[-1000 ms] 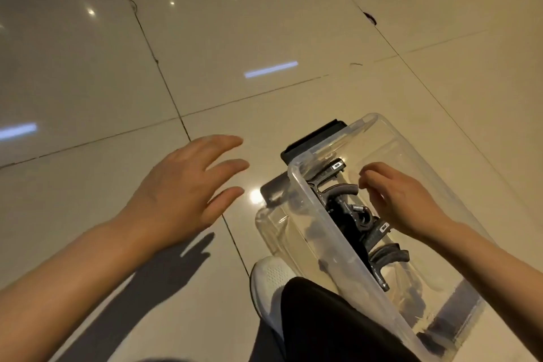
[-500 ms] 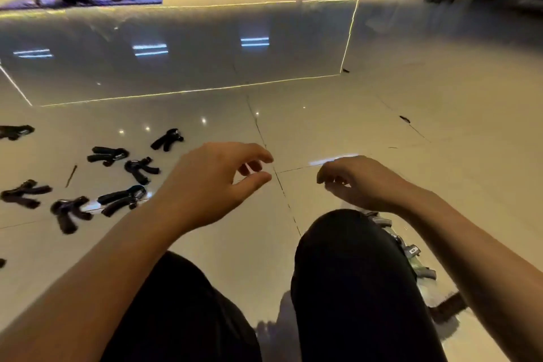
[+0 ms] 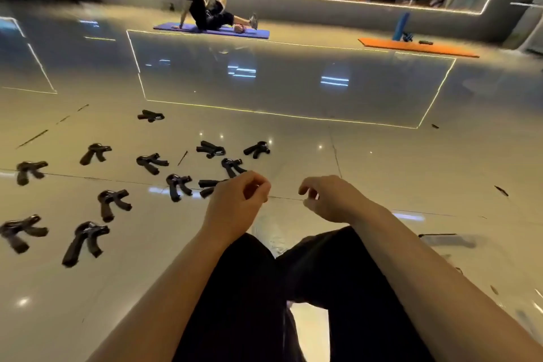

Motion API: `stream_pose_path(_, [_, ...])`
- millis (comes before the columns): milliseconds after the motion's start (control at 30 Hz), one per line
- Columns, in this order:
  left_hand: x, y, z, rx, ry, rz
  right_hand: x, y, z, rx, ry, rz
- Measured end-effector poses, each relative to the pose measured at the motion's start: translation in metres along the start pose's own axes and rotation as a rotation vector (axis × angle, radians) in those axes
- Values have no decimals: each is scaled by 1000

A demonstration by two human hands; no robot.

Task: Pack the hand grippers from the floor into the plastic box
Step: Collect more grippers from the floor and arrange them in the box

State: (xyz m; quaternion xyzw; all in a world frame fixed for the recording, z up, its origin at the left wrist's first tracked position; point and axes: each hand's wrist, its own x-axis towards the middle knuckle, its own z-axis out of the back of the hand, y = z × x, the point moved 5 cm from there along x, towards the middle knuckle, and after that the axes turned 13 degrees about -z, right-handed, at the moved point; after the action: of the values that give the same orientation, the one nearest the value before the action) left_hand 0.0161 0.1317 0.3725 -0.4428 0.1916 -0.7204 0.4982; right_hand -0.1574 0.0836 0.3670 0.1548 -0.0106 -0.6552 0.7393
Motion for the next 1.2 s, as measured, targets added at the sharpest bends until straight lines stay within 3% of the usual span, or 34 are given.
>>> stream_pose_path(67, [-1, 24, 8, 115, 82, 41, 24, 14, -15, -5, 94, 2])
stream_pose_path(200, [3, 67, 28, 164, 114, 176, 64, 73, -8, 49, 19, 171])
stream_pose_path(367, [17, 96, 64, 159, 118, 256, 104, 97, -18, -212, 256, 265])
stream_pose_path(533, [18, 129, 117, 390, 255, 260, 162, 166, -19, -151, 299, 365])
stream_pose_path(667, [-12, 175, 174, 471, 460, 433, 198, 254, -57, -98, 400, 497])
stream_pose_path(800, [-64, 230, 236, 557, 277, 641, 224, 344, -111, -106, 471, 590])
stream_pose_path(900, [-99, 274, 240, 521, 181, 727, 247, 393, -151, -18, 447, 562])
stream_pose_path(1200, [-111, 416, 250, 316, -87, 871, 333, 422, -296, -156, 550, 356])
